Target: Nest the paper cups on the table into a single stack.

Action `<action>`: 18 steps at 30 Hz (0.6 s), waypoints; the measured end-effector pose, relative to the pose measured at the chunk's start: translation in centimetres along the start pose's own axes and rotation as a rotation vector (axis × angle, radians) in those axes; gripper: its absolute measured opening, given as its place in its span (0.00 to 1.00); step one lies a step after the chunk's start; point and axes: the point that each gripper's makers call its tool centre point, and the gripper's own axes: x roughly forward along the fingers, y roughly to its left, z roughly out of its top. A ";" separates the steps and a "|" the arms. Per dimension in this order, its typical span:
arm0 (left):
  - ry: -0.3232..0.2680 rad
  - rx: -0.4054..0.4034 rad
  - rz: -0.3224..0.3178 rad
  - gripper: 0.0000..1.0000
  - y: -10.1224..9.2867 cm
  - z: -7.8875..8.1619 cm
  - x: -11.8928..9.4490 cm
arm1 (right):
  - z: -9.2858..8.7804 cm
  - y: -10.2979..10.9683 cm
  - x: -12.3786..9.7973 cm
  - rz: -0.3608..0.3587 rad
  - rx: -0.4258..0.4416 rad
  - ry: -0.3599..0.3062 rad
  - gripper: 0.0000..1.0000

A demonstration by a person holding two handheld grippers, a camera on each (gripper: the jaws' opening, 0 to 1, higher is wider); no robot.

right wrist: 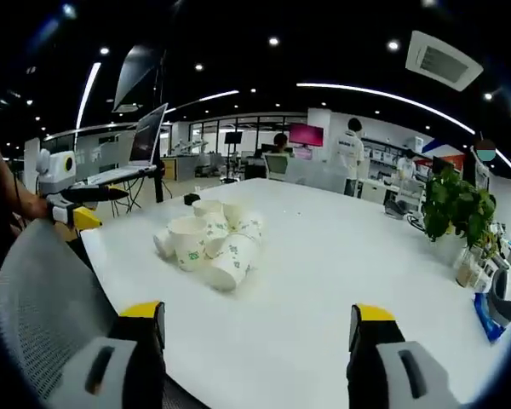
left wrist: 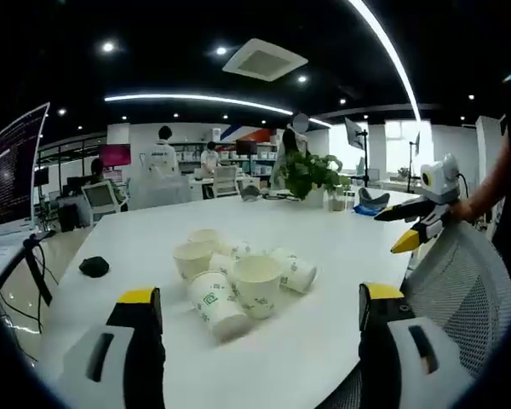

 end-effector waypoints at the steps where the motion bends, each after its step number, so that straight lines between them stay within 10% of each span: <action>1: -0.003 0.006 0.003 0.96 0.0 0.1 0.0 | -0.1 0.1 0.0 0.004 -0.003 0.004 0.91; 18: -0.025 0.011 -0.014 0.99 -0.1 0.4 -0.2 | 0.0 0.1 0.0 0.000 -0.007 0.010 0.92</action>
